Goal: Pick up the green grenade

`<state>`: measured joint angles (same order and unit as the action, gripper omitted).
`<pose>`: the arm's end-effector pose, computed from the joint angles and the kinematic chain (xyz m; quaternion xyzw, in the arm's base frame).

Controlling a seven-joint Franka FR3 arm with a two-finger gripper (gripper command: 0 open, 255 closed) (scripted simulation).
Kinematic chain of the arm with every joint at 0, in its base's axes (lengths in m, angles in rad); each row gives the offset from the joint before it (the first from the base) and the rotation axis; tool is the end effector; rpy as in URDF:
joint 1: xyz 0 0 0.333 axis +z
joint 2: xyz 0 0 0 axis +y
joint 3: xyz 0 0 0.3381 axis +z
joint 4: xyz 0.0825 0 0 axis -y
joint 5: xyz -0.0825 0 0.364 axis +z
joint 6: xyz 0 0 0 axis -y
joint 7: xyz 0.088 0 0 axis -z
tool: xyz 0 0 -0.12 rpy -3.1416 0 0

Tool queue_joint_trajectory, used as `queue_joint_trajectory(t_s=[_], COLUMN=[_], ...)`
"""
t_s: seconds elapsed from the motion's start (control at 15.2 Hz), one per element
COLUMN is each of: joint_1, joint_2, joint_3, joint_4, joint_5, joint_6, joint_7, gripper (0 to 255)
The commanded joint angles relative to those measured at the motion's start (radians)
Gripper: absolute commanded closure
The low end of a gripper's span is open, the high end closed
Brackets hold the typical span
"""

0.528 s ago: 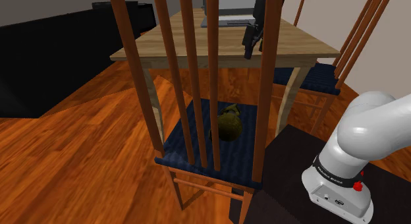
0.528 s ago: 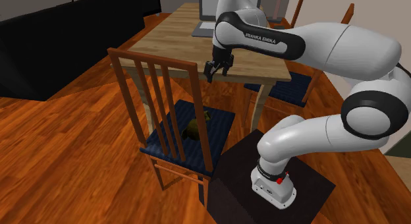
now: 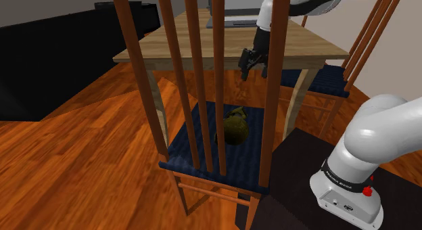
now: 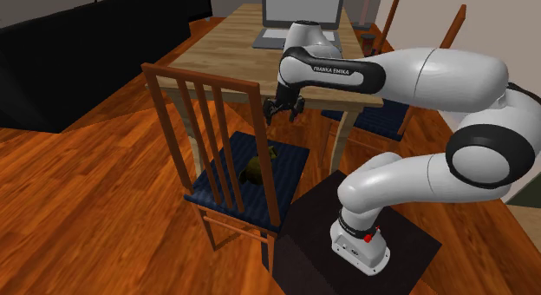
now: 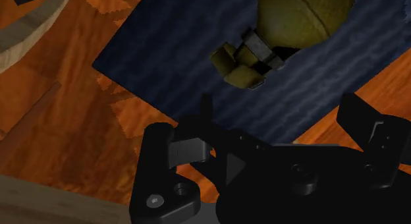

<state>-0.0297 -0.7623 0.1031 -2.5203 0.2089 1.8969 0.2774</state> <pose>0.3021 0.0462 0.5404 -0.9857 0.1394 -0.0572 0.0756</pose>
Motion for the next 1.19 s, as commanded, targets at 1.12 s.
queue_joint_trajectory(t_s=[1.12], joint_1=[0.052], joint_2=[0.249], joint_3=[0.14], joint_4=[-0.339], joint_5=[0.495], joint_6=[0.67], joint_7=[0.369], gripper=[0])
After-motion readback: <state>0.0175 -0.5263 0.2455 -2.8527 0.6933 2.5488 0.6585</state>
